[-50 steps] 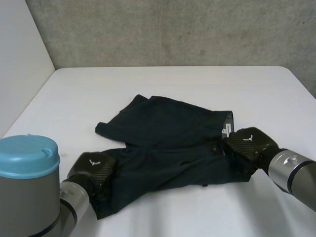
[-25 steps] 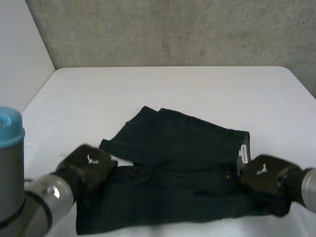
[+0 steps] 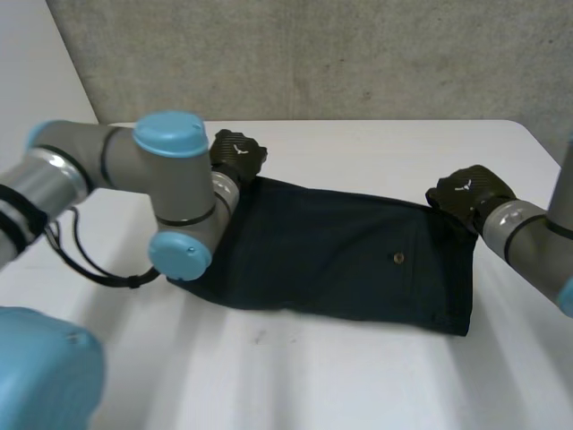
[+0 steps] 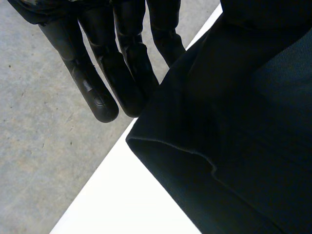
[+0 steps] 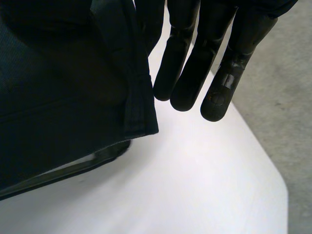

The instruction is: Fold the shorts.

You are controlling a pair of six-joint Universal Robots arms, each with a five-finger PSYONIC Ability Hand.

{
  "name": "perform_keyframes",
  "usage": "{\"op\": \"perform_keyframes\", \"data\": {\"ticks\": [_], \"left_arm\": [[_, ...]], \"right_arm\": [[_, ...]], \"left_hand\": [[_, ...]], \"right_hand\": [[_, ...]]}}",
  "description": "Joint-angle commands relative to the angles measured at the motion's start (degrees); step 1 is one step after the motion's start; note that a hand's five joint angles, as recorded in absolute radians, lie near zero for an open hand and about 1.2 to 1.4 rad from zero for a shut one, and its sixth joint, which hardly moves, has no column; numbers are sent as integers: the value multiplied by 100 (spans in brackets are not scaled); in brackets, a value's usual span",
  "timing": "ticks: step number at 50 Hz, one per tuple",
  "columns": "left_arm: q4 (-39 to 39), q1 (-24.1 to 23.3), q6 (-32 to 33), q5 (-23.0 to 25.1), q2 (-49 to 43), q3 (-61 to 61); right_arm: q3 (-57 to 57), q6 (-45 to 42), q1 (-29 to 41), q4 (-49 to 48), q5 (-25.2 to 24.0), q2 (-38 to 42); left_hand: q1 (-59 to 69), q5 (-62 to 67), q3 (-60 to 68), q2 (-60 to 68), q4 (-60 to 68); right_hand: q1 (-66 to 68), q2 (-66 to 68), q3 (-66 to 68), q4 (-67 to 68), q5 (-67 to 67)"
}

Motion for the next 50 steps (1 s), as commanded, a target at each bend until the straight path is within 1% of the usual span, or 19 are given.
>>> {"op": "perform_keyframes", "data": {"ticks": [1, 3, 4, 5, 6, 7, 8, 14, 18, 22, 23, 25, 31, 35, 37, 39, 40, 44, 50], "left_arm": [[45, -33, 109, -3, -1183, 1451], [80, -33, 109, 6, -1280, 1513], [132, -42, 100, 6, -1324, 1531], [176, -50, 100, 6, -1333, 1531], [220, -50, 100, 6, -1333, 1513], [264, -68, 108, -12, -1333, 1504], [308, -138, 91, -38, -1324, 1504], [291, -305, 47, -29, -1026, 1303], [247, -323, -49, -21, -323, 724], [229, -305, -181, 23, 502, -348], [247, -279, -269, 49, 861, -837], [291, -253, -374, 76, 1171, -1315], [449, -156, -989, 287, 1962, -2766], [467, -138, -1236, 366, 2156, -3259], [476, -68, -1306, 392, 2218, -3496], [493, -51, -1315, 392, 2227, -3567], [502, -50, -1315, 392, 2227, -3593], [590, -50, -1333, 384, 2340, -3760], [651, -68, -1421, 392, 2797, -4076]], "right_arm": [[-454, 0, 4, -776, 145, 873], [-542, 52, 13, -1048, 189, 1048], [-568, 96, 4, -1163, 198, 1102], [-586, 149, 4, -1268, 189, 1146], [-586, 210, 13, -1374, 189, 1172], [-586, 324, 4, -1531, 206, 1207], [-595, 394, -4, -1568, 207, 1208], [-411, 1132, -48, -1630, 154, 866], [141, 1703, -66, -1437, 154, -11], [791, 1898, -66, -903, 84, -583], [924, 1907, -75, -804, 40, -655], [1240, 1924, -92, -690, -48, -787], [2524, 2012, -277, -1145, -496, -1086], [2964, 2056, -356, -1664, -540, -1060], [3043, 2039, -408, -1971, -506, -946], [3017, 1986, -417, -2086, -488, -771], [2948, 1986, -426, -2121, -470, -561], [2763, 1951, -610, -2166, -435, -339], [2675, 1776, -1103, -2122, -532, -567]], "left_hand": [[1550, 1224, 1193, 1132, 1148], [1550, 1224, 1193, 1132, 1148], [886, 560, 529, 469, 484], [-553, -878, -909, -970, -955], [-2349, -2675, -2706, -2767, -2751], [-4099, -4425, -4456, -4516, -4501], [-5450, -5776, -5807, -5868, -5852], [-5450, -5776, -5807, -5868, -5852], [-5450, -5776, -5807, -5868, -5852], [-5450, -5776, -5807, -5868, -5852], [-5450, -5776, -5807, -5868, -5852], [-5450, -5776, -5807, -5868, -5852], [-5450, -5776, -5807, -5868, -5852], [-5450, -5776, -5807, -5868, -5852], [-5445, -5771, -5802, -5863, -5848], [-5445, -5771, -5802, -5863, -5848], [-5429, -5754, -5785, -5846, -5831], [-5378, -5704, -5735, -5796, -5781], [-5395, -5721, -5752, -5812, -5797]], "right_hand": [[2336, 1233, 1173, 1168, 1357], [2336, 1233, 1173, 1168, 1357], [2336, 1233, 1173, 1168, 1357], [1060, -44, -103, -108, 80], [-1018, -2121, -2181, -2186, -1998], [-4664, -5767, -5827, -5832, -5643], [-4664, -5767, -5827, -5832, -5643], [-4664, -5767, -5827, -5832, -5643], [-4664, -5767, -5827, -5832, -5643], [-4664, -5767, -5827, -5832, -5643], [-4664, -5767, -5827, -5832, -5643], [-4664, -5767, -5827, -5832, -5643], [-4589, -5693, -5753, -5758, -5569], [-3732, -4836, -4895, -4900, -4712], [-2575, -3679, -3739, -3744, -3555], [-1900, -3004, -3064, -3069, -2880], [-864, -1968, -2027, -2032, -1844], [2328, 1224, 1165, 1160, 1348], [2336, 1233, 1173, 1168, 1357]]}}
